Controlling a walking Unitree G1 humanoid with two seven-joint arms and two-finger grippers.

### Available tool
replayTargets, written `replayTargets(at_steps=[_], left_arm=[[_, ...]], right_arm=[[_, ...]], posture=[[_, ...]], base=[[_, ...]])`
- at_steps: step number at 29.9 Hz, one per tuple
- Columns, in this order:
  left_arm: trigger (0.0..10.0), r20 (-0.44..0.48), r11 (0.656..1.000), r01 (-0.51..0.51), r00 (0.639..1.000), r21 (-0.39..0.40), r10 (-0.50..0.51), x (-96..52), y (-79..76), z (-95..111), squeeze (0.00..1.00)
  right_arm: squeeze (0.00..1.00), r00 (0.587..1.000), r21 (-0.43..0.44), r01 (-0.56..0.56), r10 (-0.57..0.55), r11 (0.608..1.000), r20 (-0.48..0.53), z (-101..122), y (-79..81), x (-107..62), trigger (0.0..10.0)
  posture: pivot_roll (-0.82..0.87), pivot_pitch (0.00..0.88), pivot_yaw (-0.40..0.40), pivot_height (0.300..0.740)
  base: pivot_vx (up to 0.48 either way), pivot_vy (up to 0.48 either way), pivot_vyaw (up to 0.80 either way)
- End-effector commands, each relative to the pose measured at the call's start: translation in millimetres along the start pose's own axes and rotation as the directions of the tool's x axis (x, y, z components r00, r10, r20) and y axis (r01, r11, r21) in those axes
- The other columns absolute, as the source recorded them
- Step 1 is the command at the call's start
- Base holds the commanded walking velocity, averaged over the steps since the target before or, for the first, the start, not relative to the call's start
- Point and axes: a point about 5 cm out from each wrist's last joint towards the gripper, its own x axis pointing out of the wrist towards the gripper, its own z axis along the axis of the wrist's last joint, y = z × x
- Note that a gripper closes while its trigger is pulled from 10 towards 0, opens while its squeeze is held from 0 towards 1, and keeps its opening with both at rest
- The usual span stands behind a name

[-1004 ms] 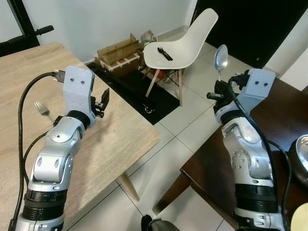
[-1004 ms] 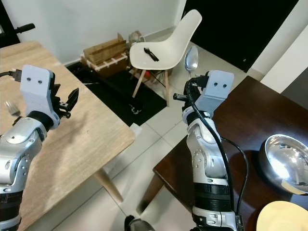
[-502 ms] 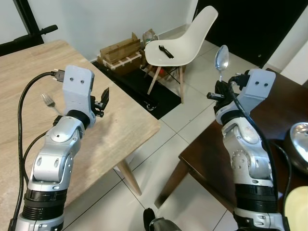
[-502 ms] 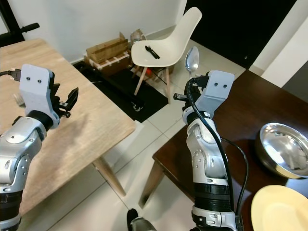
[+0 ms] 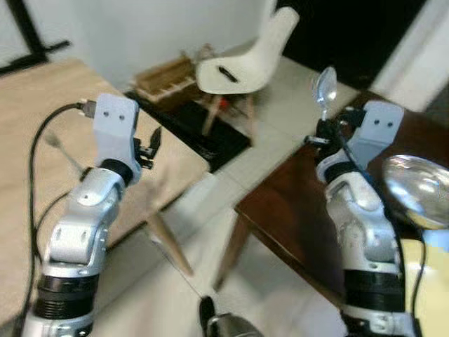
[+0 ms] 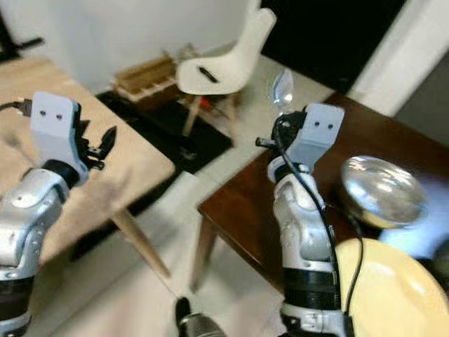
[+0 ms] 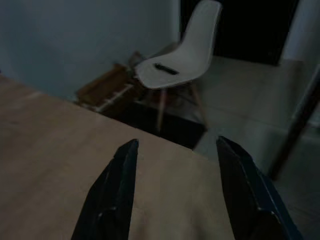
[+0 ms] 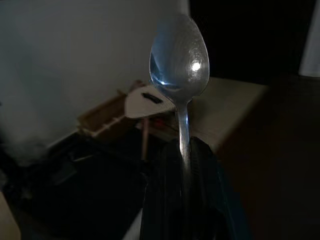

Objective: Setting the table

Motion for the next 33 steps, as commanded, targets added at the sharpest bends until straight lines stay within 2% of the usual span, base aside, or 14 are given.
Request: replayTargets(at_steps=[1, 27, 33], left_arm=[[10.0, -0.003, 1.0, -0.011, 1.0, 0.012, 0.011, -1.8, 3.2, -0.3, 0.0], [10.0, 0.003, 1.0, -0.011, 1.0, 0.013, 0.011, -1.6, 3.8, 1.2, 0.0], [10.0, 0.005, 1.0, -0.011, 1.0, 0.012, 0.011, -1.1, 4.1, 1.7, 0.0]], right_arm=[[0.0, 1.0, -0.009, 0.002, -0.002, 1.0, 0.001, 0.6, -0.4, -0.1, 10.0], [0.0, 1.0, -0.009, 0.003, -0.003, 1.0, 0.002, 0.2, -0.4, 0.0, 10.0], [0.0, 1.0, -0.008, 0.005, -0.005, 1.0, 0.003, -0.1, -0.2, -0.3, 10.0]], posture=[[-0.04, 0.058, -0.02, 0.74], [-0.04, 0.057, -0.017, 0.74], [-0.05, 0.057, -0.014, 0.74]], base=[[-0.48, 0.0, 0.0], [-0.48, 0.0, 0.0], [-0.126, 0.0, 0.0]])
